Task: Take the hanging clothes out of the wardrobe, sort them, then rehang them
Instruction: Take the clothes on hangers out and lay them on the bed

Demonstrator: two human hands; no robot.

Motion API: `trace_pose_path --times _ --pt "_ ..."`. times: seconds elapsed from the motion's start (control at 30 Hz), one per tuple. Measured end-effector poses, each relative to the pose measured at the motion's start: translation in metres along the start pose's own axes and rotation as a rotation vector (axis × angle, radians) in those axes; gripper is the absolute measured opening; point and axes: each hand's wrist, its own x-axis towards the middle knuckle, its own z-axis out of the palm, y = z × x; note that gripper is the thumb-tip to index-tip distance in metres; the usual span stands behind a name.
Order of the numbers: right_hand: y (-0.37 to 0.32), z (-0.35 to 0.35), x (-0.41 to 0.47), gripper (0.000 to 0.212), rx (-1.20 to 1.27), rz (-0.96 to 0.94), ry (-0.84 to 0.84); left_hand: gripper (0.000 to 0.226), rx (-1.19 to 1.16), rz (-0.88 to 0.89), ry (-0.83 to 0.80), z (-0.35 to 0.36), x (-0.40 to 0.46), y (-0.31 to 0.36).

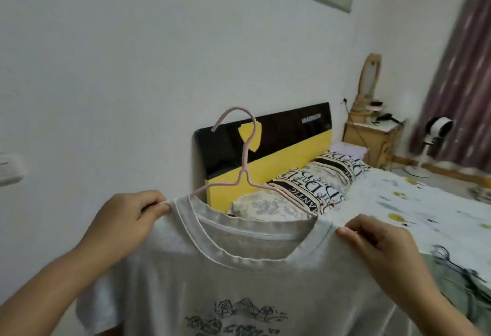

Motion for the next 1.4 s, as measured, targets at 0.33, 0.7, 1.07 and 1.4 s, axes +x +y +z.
trace_pose_path --times 0.33,0.7,1.07,1.4 --pt "0.073 -0.106 -0.078 0.025 -0.163 0.283 0.237 0.02 -0.228 0.201 -0.249 0.119 0.038 0.122" --pt "0.163 -0.218 -0.144 0.02 -0.284 0.487 0.348 0.032 -0.319 0.426 -0.445 0.239 0.038 0.274" --pt "0.255 -0.251 -0.141 0.023 -0.305 0.647 0.367 0.017 -0.362 0.45 -0.608 0.358 0.059 0.342" --pt "0.375 -0.227 -0.063 0.032 -0.419 0.817 0.335 0.021 -0.391 0.413 -0.726 0.499 0.151 0.374"
